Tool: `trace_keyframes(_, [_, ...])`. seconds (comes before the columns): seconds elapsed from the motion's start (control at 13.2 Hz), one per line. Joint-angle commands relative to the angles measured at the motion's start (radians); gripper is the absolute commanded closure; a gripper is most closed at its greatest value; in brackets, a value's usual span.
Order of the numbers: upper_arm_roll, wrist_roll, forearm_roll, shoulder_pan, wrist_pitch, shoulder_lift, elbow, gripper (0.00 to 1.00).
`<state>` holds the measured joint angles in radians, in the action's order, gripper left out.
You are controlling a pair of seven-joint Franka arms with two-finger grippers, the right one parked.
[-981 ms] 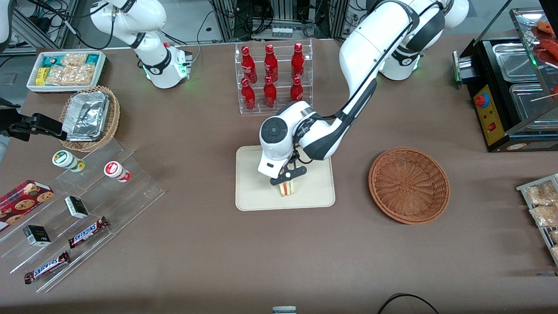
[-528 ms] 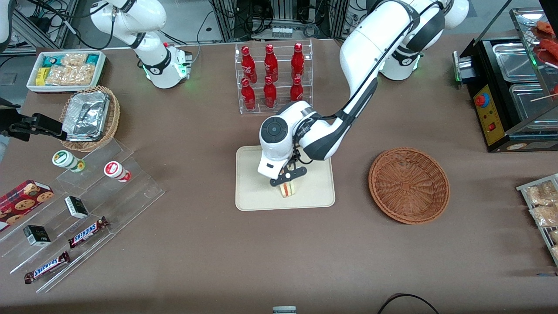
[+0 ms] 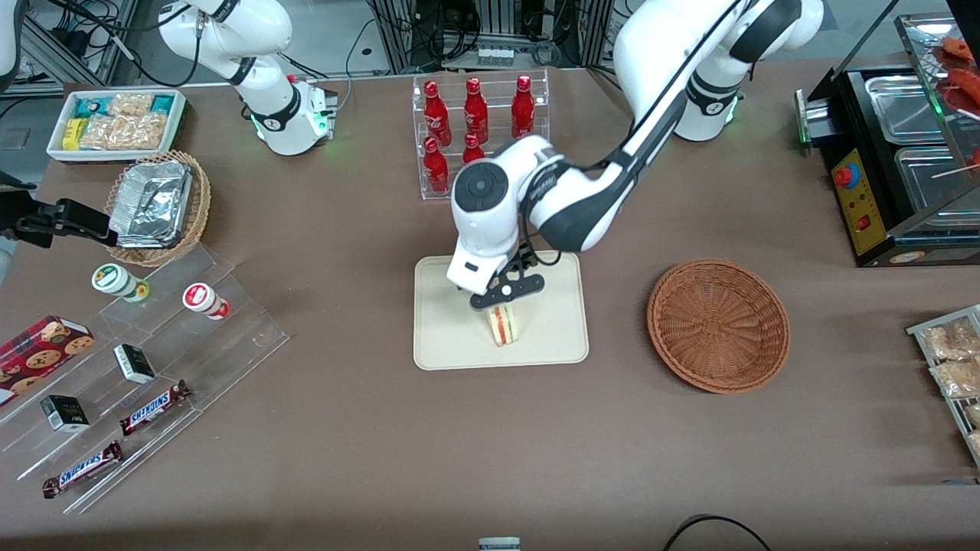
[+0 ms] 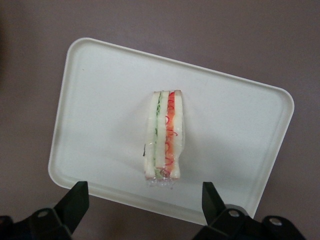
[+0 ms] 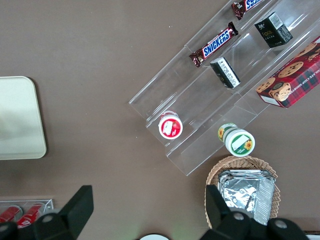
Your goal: Place sandwich from basket to tray
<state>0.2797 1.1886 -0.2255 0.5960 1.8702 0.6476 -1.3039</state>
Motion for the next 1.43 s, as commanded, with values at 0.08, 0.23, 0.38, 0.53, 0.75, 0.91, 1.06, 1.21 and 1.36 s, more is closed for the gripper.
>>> trace_keyframes(0.08, [-0.011, 0.0, -0.057, -0.054, -0.118, -0.065, -0.043, 0.0])
trace_keyframes(0.23, [-0.007, -0.114, -0.014, -0.142, -0.12, -0.136, -0.095, 0.0])
trace_keyframes(0.38, [-0.007, -0.283, 0.034, -0.237, -0.125, -0.233, -0.177, 0.0])
trace_keyframes(0.53, [-0.007, -0.433, 0.076, -0.324, -0.121, -0.322, -0.26, 0.0])
trace_keyframes(0.75, [-0.007, -0.669, 0.158, -0.453, -0.126, -0.443, -0.353, 0.0])
trace_keyframes(0.91, [-0.01, -0.815, 0.195, -0.524, -0.14, -0.506, -0.394, 0.0])
trace_keyframes(1.06, [-0.008, -0.949, 0.253, -0.616, -0.176, -0.583, -0.439, 0.0])
trace_keyframes(1.21, [-0.011, -1.073, 0.272, -0.662, -0.251, -0.629, -0.436, 0.0])
trace_keyframes(1.36, [-0.048, -1.141, 0.272, -0.671, -0.299, -0.664, -0.433, 0.0])
